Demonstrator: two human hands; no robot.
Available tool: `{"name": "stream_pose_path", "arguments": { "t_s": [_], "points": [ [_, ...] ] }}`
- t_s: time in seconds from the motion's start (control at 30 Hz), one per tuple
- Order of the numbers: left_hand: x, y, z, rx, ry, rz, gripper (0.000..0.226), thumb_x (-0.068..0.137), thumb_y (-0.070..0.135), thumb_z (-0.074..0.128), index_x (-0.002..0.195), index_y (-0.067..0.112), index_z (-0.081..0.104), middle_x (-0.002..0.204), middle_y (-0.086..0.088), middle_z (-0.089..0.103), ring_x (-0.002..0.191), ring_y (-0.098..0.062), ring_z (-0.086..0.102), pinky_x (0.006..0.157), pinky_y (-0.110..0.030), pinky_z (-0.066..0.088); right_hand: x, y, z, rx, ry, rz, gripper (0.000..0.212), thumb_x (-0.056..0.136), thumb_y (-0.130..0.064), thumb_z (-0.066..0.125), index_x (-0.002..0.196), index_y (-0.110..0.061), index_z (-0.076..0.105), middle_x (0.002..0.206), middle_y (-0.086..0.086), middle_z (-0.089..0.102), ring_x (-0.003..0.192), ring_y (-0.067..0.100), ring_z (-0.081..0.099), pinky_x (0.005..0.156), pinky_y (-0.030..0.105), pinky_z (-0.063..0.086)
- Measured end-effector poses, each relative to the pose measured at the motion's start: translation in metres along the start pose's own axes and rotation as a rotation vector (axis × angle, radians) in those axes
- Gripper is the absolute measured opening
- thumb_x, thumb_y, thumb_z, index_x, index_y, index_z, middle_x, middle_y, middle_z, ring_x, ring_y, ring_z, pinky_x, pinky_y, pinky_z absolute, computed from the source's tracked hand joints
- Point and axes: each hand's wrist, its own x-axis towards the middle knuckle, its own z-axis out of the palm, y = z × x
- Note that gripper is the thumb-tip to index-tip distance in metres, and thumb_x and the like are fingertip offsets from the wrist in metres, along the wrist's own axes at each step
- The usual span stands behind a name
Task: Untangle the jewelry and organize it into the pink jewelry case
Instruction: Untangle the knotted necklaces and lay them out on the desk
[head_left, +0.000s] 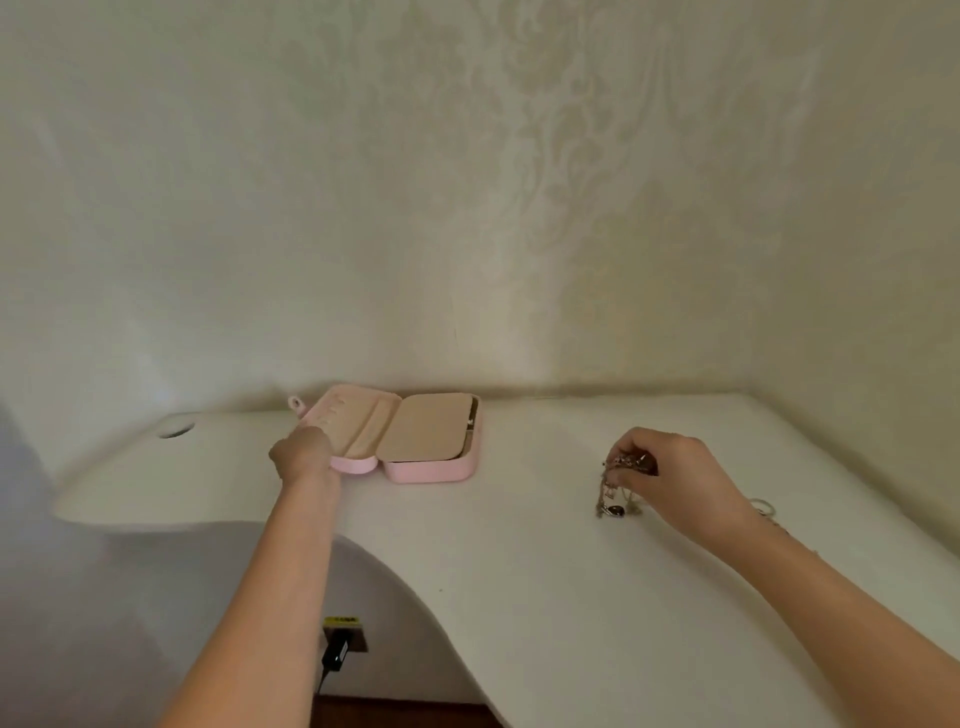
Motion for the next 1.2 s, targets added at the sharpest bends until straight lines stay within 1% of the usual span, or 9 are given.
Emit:
{"name": "stream_pose_path", "arguments": {
  "t_s": [0.1, 0.2, 0.27, 0.37, 0.5, 0.6, 0.8, 0.93, 1.2],
  "points": [
    [-0.011, -0.002, -0.002, 0.316, 0.063, 0.038, 0.058, 0.092, 0.011, 0.049, 0.145, -0.003, 0.029, 0.149, -0.023, 0.034, 0.134, -0.039, 0.038, 0.109, -0.048, 0.035, -0.001, 0.001, -0.001, -0.046, 0.027, -0.024, 0.009, 0.083, -0.012, 0.071, 0.079, -0.017, 0.066, 0.081, -0.005, 0.061, 0.067, 0.005, 0.052, 0.059, 0.011, 0.038],
    [-0.049, -0.002, 0.010, 0.446, 0.017, 0.341, 0.075, 0.089, 0.018, 0.054, 0.149, -0.003, 0.016, 0.156, -0.025, 0.017, 0.145, -0.037, 0.016, 0.118, -0.043, 0.017, -0.003, 0.000, -0.005, -0.008, 0.033, -0.013, 0.010, 0.083, -0.018, 0.072, 0.077, -0.013, 0.065, 0.075, -0.005, 0.060, 0.059, 0.004, 0.048, 0.056, 0.011, 0.037],
    [-0.086, -0.007, 0.029, 0.403, -0.216, 0.524, 0.061, 0.088, 0.017, 0.058, 0.144, 0.001, 0.036, 0.149, -0.016, 0.038, 0.139, -0.026, 0.034, 0.115, -0.034, 0.026, -0.005, -0.001, -0.010, 0.051, 0.023, -0.001, 0.012, 0.083, -0.020, 0.073, 0.075, -0.013, 0.067, 0.065, -0.006, 0.060, 0.052, 0.002, 0.046, 0.053, 0.012, 0.036],
    [-0.150, -0.021, 0.064, 0.281, -0.753, 0.480, 0.022, 0.088, 0.009, 0.064, 0.108, 0.016, 0.070, 0.114, -0.003, 0.068, 0.100, -0.008, 0.061, 0.100, -0.032, 0.042, -0.007, -0.003, -0.019, 0.145, 0.040, -0.002, 0.008, 0.082, -0.017, 0.073, 0.074, -0.016, 0.072, 0.057, -0.011, 0.061, 0.050, -0.002, 0.048, 0.051, 0.010, 0.037],
    [-0.205, -0.039, 0.105, 0.409, -1.391, 0.294, 0.029, 0.086, 0.027, 0.068, 0.113, 0.019, 0.067, 0.107, 0.002, 0.071, 0.103, -0.012, 0.066, 0.095, -0.032, 0.051, -0.010, 0.000, -0.035, 0.211, 0.093, -0.049, 0.016, 0.085, -0.011, 0.069, 0.078, -0.024, 0.073, 0.067, -0.011, 0.067, 0.055, -0.003, 0.055, 0.054, 0.008, 0.039],
    [-0.216, -0.049, 0.129, 0.393, -1.615, 0.096, 0.032, 0.089, 0.017, 0.066, 0.121, 0.013, 0.063, 0.108, -0.002, 0.069, 0.104, -0.018, 0.065, 0.094, -0.034, 0.051, -0.008, 0.013, -0.046, 0.213, 0.166, -0.079, 0.028, 0.086, -0.007, 0.065, 0.086, -0.034, 0.073, 0.084, -0.012, 0.066, 0.076, -0.004, 0.059, 0.067, 0.010, 0.043],
    [-0.216, -0.064, 0.152, 0.364, -1.579, 0.049, 0.031, 0.080, 0.016, 0.068, 0.111, 0.009, 0.066, 0.098, 0.000, 0.071, 0.092, -0.012, 0.066, 0.088, -0.029, 0.052, 0.002, 0.025, -0.053, 0.271, 0.276, -0.042, 0.030, 0.088, -0.009, 0.066, 0.113, -0.024, 0.068, 0.082, -0.010, 0.064, 0.072, -0.006, 0.059, 0.068, 0.008, 0.045],
    [-0.208, -0.070, 0.150, 0.345, -1.501, 0.086, 0.039, 0.074, 0.023, 0.071, 0.110, 0.006, 0.070, 0.100, -0.007, 0.072, 0.089, -0.013, 0.066, 0.083, -0.027, 0.052, 0.002, 0.029, -0.055, 0.224, 0.337, -0.029, 0.024, 0.083, -0.009, 0.071, 0.101, -0.023, 0.066, 0.081, -0.010, 0.062, 0.071, -0.005, 0.056, 0.067, 0.009, 0.045],
    [-0.200, -0.076, 0.151, 0.367, -1.357, 0.180, 0.009, 0.090, 0.011, 0.063, 0.092, 0.009, 0.072, 0.082, -0.002, 0.068, 0.077, -0.011, 0.062, 0.078, -0.027, 0.052, 0.004, 0.039, -0.034, 0.002, 0.336, -0.061, 0.022, 0.087, -0.001, 0.060, 0.101, -0.018, 0.066, 0.093, -0.009, 0.063, 0.083, 0.002, 0.059, 0.074, 0.011, 0.045]
  ]
}}
